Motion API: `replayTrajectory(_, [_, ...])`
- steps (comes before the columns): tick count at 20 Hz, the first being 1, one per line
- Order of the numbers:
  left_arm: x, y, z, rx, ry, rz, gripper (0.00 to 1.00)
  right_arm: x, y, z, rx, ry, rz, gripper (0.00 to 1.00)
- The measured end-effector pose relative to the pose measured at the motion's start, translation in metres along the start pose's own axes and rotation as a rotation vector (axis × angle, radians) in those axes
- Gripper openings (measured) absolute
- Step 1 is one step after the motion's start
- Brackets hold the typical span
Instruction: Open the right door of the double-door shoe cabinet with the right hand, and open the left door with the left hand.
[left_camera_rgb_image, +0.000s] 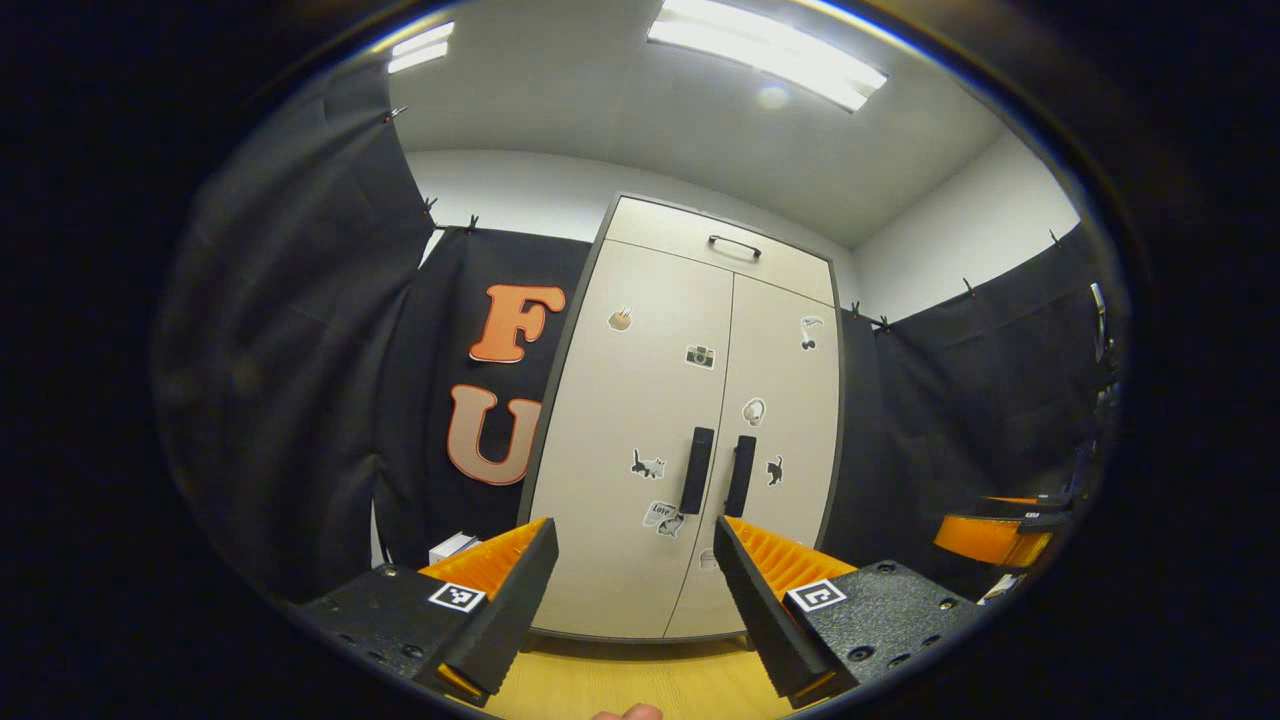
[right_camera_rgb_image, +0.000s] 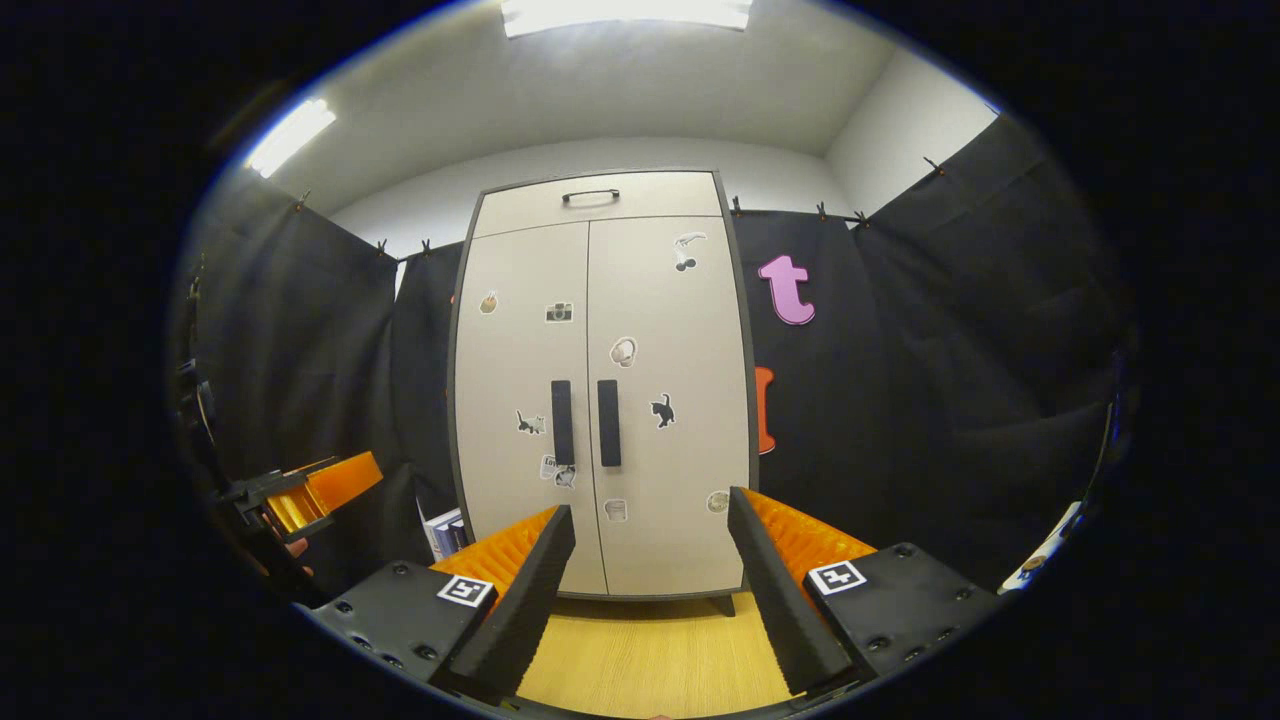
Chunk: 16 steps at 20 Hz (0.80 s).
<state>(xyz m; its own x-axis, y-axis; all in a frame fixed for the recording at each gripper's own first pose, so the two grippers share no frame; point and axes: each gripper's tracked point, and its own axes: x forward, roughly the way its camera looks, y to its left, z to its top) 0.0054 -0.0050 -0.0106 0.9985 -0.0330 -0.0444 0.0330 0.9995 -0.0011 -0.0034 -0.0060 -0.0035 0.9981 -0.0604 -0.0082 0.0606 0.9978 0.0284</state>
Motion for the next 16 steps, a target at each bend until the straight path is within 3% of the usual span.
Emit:
replayTrajectory(3, [0.003,0.000,-0.004,-0.006,0.010,0.002,0.95,0.002,-0.003,-0.004,0.007,0.007,-0.008,0.99])
replayTrajectory(4, [0.003,0.001,-0.005,-0.004,0.012,0.003,0.95,0.003,-0.004,-0.006,0.012,0.011,-0.009,0.91])
replayTrajectory(5, [0.003,0.001,-0.005,-0.001,0.012,0.004,0.95,0.004,-0.005,-0.008,0.019,0.015,-0.010,0.99])
replayTrajectory(8, [0.005,0.000,-0.006,0.012,0.010,0.000,0.95,0.007,-0.011,-0.017,0.031,0.037,-0.023,0.99])
replayTrajectory(9, [0.006,0.000,-0.007,0.012,0.010,-0.001,0.95,0.010,-0.013,-0.018,0.035,0.041,-0.033,0.91])
replayTrajectory(10, [0.006,-0.001,-0.009,0.010,0.012,-0.003,0.95,0.012,-0.014,-0.018,0.040,0.042,-0.039,0.99])
replayTrajectory(13, [0.008,-0.001,-0.013,-0.002,0.018,-0.008,0.95,0.017,-0.002,-0.018,0.071,0.049,0.002,0.99])
replayTrajectory(16, [0.008,0.003,-0.015,0.005,0.018,0.002,0.95,0.032,-0.012,-0.011,0.056,0.047,-0.017,0.98])
